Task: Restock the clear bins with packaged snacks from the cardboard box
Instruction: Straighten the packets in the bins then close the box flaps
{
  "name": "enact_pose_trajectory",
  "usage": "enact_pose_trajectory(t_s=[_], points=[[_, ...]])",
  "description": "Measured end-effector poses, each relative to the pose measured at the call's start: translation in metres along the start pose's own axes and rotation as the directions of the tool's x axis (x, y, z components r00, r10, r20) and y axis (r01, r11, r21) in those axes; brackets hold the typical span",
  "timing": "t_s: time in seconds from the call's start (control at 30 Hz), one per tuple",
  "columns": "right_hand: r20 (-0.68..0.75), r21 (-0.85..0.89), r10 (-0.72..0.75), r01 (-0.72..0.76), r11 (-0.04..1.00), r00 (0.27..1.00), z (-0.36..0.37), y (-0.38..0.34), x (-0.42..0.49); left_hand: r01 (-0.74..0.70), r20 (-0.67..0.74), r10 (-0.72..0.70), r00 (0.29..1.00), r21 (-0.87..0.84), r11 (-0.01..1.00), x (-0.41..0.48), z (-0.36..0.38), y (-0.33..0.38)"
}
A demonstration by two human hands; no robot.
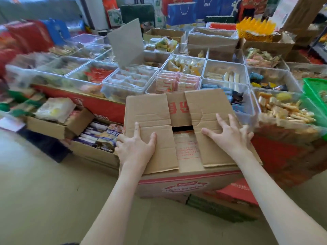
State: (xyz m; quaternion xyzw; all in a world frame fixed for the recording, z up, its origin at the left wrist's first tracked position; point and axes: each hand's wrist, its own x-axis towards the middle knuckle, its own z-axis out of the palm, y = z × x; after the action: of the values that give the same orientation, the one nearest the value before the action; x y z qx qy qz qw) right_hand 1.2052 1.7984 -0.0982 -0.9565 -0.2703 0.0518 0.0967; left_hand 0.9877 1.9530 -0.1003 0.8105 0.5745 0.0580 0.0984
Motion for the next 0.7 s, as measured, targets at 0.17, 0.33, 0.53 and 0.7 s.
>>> enact_pose_trajectory(t_s=[0.17, 0.33, 0.53, 0.7], points=[[0.033, -0.010, -0.144, 0.144, 0.990, 0.989, 0.039, -0.100, -0.011, 0.178, -0.068, -0.176, 0.982, 0.022, 0.984, 0.012, -0.009, -0.096], [0.116, -0.024, -0.325, 0.329, 0.944, 0.939, 0.080, -0.186, -0.026, 0.372, -0.097, -0.369, 0.924, 0.015, 0.928, 0.007, -0.012, -0.180], [0.181, -0.023, -0.561, 0.574, 0.818, 0.808, 0.123, -0.280, -0.041, 0.598, -0.144, -0.597, 0.789, -0.040, 0.800, -0.006, -0.011, -0.257], [0.245, 0.030, -0.700, 0.716, 0.697, 0.671, 0.151, -0.343, -0.050, 0.741, -0.156, -0.741, 0.653, -0.071, 0.667, -0.017, -0.003, -0.298]])
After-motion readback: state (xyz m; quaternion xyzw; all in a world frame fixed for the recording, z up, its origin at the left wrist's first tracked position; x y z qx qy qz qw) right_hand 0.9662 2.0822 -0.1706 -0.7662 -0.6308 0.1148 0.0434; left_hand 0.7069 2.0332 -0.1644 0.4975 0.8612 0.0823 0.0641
